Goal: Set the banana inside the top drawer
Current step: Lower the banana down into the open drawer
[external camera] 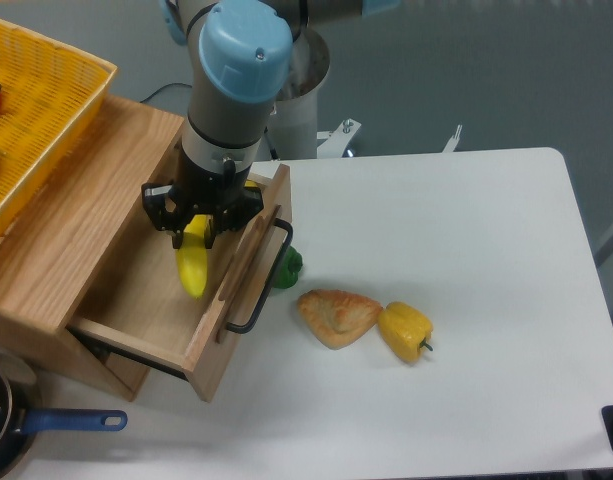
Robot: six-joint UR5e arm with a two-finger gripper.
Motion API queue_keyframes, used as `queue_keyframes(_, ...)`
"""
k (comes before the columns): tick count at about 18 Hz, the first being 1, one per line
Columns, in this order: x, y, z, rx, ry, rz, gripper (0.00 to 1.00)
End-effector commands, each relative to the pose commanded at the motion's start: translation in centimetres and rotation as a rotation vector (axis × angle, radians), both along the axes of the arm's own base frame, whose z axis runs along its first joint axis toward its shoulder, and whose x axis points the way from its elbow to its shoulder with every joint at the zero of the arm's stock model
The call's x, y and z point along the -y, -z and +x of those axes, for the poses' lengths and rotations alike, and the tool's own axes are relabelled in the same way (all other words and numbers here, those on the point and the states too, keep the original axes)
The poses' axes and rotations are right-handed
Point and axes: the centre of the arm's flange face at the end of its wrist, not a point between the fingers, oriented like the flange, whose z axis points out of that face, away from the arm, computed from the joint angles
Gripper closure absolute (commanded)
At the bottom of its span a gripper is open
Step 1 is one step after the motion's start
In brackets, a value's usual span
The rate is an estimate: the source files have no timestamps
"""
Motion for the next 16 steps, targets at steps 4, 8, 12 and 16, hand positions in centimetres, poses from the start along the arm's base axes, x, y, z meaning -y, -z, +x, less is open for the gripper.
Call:
queue_keyframes(4, -0.1, 0.3, 0.0, 0.008, -0.013, -0.008, 0.90)
queue_keyframes(8, -0.6, 0.4, 0.3, 0.000, -0.009, 0.004, 0.90)
queue_keyframes(12, -1.0, 0.3, 0.6, -0.009, -0.018, 0.014, 0.90)
queue_keyframes(16, -1.2, 1.0, 0.6, -0.001, -0.015, 0.004, 0.90)
